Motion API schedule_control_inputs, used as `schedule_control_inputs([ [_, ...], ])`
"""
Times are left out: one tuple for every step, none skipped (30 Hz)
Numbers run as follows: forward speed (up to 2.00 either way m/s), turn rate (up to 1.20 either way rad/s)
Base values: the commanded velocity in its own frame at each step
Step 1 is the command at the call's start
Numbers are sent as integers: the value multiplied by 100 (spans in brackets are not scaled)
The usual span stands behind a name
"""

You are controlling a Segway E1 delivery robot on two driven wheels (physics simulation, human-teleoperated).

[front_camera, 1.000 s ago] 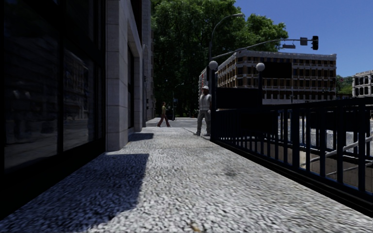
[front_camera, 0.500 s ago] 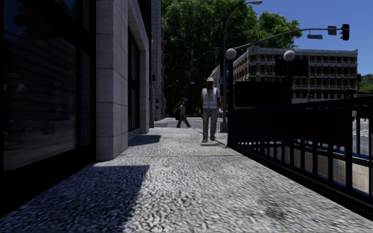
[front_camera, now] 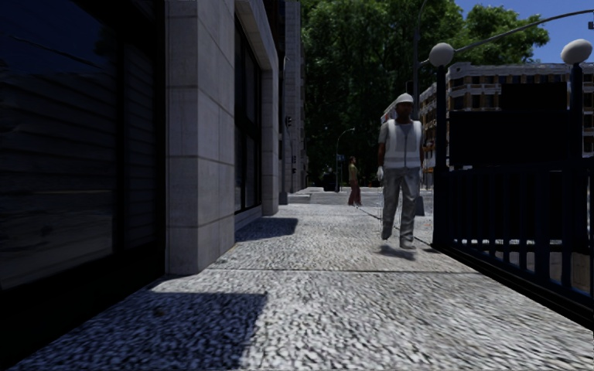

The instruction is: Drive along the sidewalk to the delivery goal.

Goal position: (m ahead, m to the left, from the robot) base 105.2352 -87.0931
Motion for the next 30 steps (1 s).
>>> schedule_control_inputs([
  [179,30],
  [179,30],
  [179,13],
  [179,0],
  [179,0],
  [179,0],
  [179,0],
  [181,0],
  [190,0],
  [190,0],
  [200,0],
  [200,0],
  [200,0],
  [200,0],
  [200,0],
  [200,0],
  [200,0],
  [200,0],
  [200,0],
  [200,0],
  [200,0],
  [200,0],
  [200,0],
  [200,0],
  [200,0],
  [200,0],
  [200,0],
  [200,0],
  [200,0],
  [200,0],
])
